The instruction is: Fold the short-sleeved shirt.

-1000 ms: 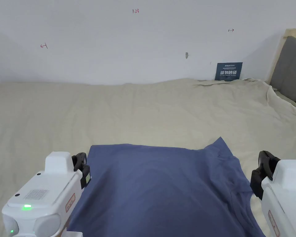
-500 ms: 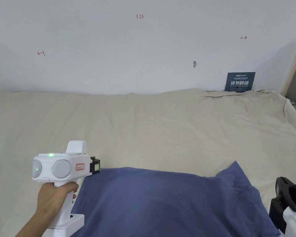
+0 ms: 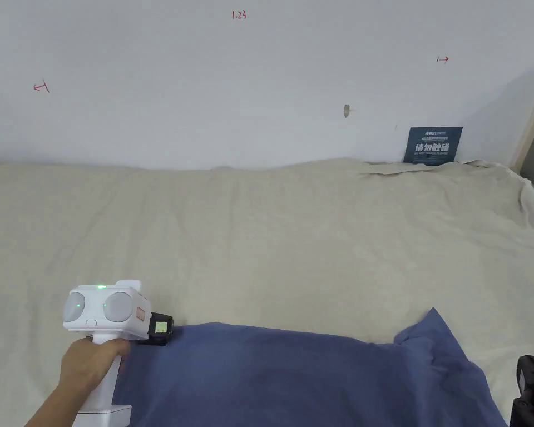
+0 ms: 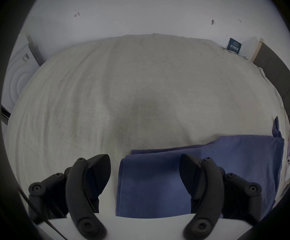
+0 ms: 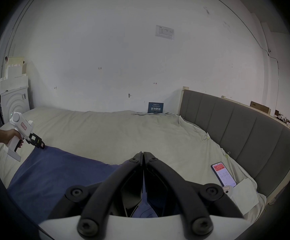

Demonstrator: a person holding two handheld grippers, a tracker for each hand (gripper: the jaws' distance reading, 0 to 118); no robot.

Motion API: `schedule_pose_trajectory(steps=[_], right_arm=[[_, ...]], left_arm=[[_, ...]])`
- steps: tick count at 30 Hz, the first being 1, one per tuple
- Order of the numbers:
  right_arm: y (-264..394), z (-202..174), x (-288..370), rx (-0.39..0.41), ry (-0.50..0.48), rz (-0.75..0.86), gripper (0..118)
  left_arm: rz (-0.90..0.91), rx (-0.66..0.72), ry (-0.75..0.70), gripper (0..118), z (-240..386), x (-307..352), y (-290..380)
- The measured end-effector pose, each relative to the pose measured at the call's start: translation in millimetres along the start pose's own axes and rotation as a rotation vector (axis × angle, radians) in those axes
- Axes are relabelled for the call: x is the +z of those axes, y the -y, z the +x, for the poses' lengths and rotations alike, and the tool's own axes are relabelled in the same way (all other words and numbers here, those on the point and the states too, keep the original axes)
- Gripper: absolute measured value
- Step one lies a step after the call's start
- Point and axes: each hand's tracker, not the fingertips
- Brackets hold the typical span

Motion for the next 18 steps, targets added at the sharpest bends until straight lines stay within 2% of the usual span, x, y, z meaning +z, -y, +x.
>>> schedule_pose_trajectory(steps=[2,4,5,8,10,11,12,17,18], right_arm=[[3,3,-2,0.008,0.005,-0.009,1],[5,7,-5,0.018,0.007,-0.023,1],[6,9,-8,0.017,0.007,-0.029,1],[4,14,-12,-0.003,0.006,-0.046,1],[3,22,-22,-0.035,0.003,-0.058,1],[3,27,-30,-0.049,0.004,-0.072,1],[2,31,-38,-0.060,0.001,-0.090,1],[3,56,-103,-0.088,-0.038,-0.243,2],[4,60,-120,-0.116,-0.065,-0.295,7]], left_arm=[[-0.020,0.019,0.001,83,0,-8,1],[-0.028,0.037,0.013,63,1,-9,3],[-0.030,0.038,0.010,60,3,-9,3],[-0.017,0.010,-0.027,34,7,-4,3],[-0.006,-0.030,-0.001,13,7,4,6],[-0.009,-0.031,0.049,9,8,7,6],[-0.004,-0.023,0.022,7,9,11,7],[0.084,-0.031,0.074,5,7,47,10],[0.104,-0.030,0.088,5,10,63,15]])
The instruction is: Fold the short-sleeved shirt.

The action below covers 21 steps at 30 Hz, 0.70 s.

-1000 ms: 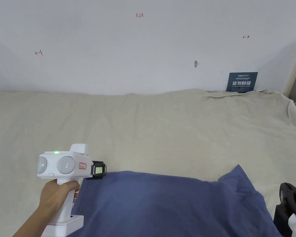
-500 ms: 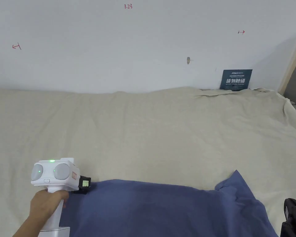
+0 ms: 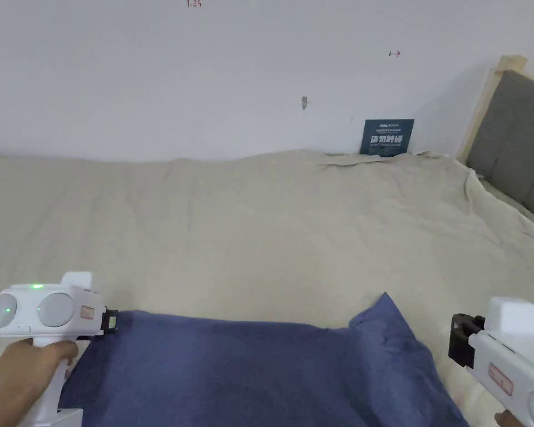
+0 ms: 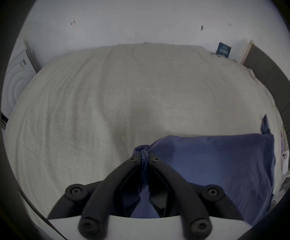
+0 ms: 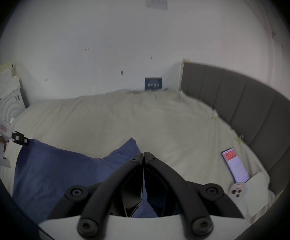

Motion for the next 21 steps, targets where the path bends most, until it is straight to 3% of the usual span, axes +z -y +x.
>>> schedule_pose_trajectory(steps=[1,2,3,4,5,6,8,11,14,17,19,21], right_arm=[[-3,2,-13,-0.033,-0.019,-0.037,16],[-5,3,-25,-0.035,-0.008,-0.069,34],[-7,6,-40,-0.055,-0.034,-0.113,67],[-9,8,-53,-0.048,-0.032,-0.145,87],[-9,9,-64,-0.035,-0.022,-0.175,100],[-7,8,-74,-0.048,-0.023,-0.196,101],[-6,10,-92,-0.096,-0.006,-0.252,101],[-3,7,-109,-0.101,-0.011,-0.305,101],[1,-7,-118,-0.023,0.032,-0.384,101],[7,-17,-127,-0.007,0.042,-0.412,96],[12,-28,-123,0.002,0.041,-0.441,69],[16,-33,-121,0.016,0.049,-0.441,33]], left_arm=[[0.011,0.000,0.007,5,0,9,0],[0.017,-0.001,0.013,5,-1,16,0],[0.025,0.000,0.022,5,-1,24,1],[0.030,-0.001,0.030,5,-1,32,2],[0.034,-0.002,0.035,5,-2,37,3],[0.036,-0.001,0.037,5,-2,42,3],[0.041,0.003,0.046,5,-3,48,4],[0.051,0.010,0.063,5,-2,58,6],[0.052,-0.006,0.058,5,-1,57,5],[0.054,-0.007,0.062,5,-1,58,6],[0.057,-0.012,0.065,5,-3,57,6],[0.057,-0.017,0.063,5,-6,54,5]])
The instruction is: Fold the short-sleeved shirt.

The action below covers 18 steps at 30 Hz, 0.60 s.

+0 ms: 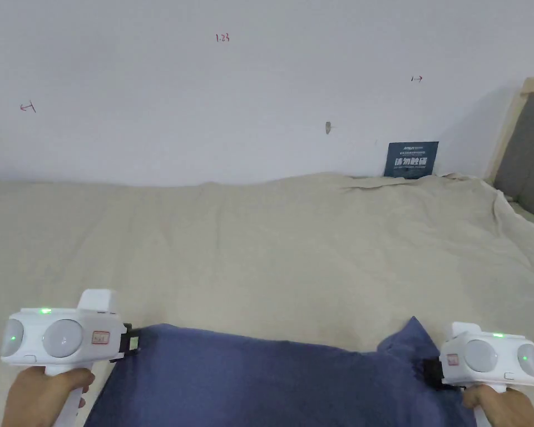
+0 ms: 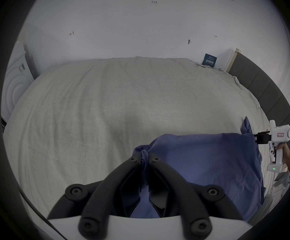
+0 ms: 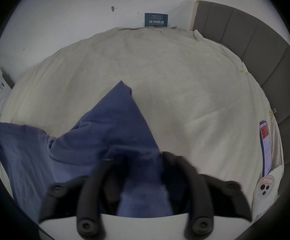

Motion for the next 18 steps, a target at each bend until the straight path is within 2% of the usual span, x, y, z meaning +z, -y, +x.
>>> schedule_pose_trajectory(steps=[2,7,9,12,15,18], right_arm=[[4,-1,7,0.013,-0.010,0.032,4],[7,0,37,0.012,-0.008,0.109,3],[5,5,56,0.015,-0.034,0.163,3],[4,6,98,0.070,-0.054,0.243,3],[3,10,146,0.060,-0.117,0.324,3],[-6,22,181,0.096,-0.142,0.410,3]], left_arm=[[0.002,-0.005,-0.001,5,-1,2,0],[0.015,0.008,-0.007,5,-5,9,5],[0.026,0.013,-0.014,5,-7,14,7],[0.046,0.026,-0.021,5,-7,30,11],[0.079,0.043,-0.018,5,-6,51,12],[0.134,0.038,-0.018,5,-4,78,8]])
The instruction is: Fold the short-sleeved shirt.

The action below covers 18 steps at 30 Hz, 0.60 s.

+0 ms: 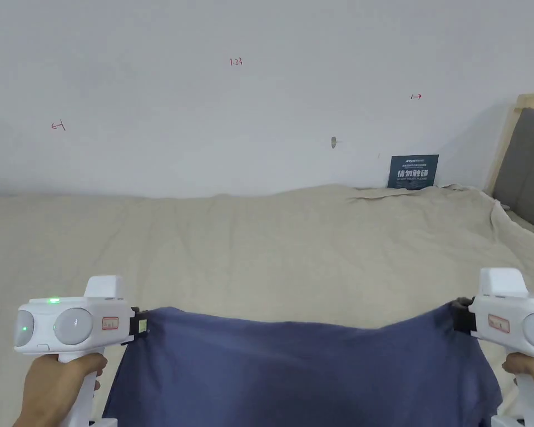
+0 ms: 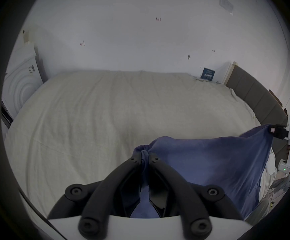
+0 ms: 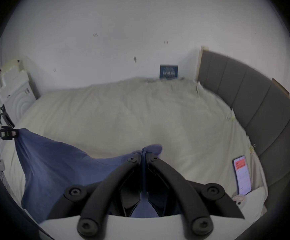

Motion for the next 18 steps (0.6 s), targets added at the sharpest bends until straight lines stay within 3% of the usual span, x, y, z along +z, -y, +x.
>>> schedule_pose_trajectory(steps=[5,18], right_arm=[[-40,-1,60,-0.018,-0.060,0.148,3],[-155,6,176,0.005,-0.050,0.466,3]], left_arm=[[0.107,-0.002,0.011,5,11,58,-21],[0.399,-0.005,-0.058,5,6,198,-127]])
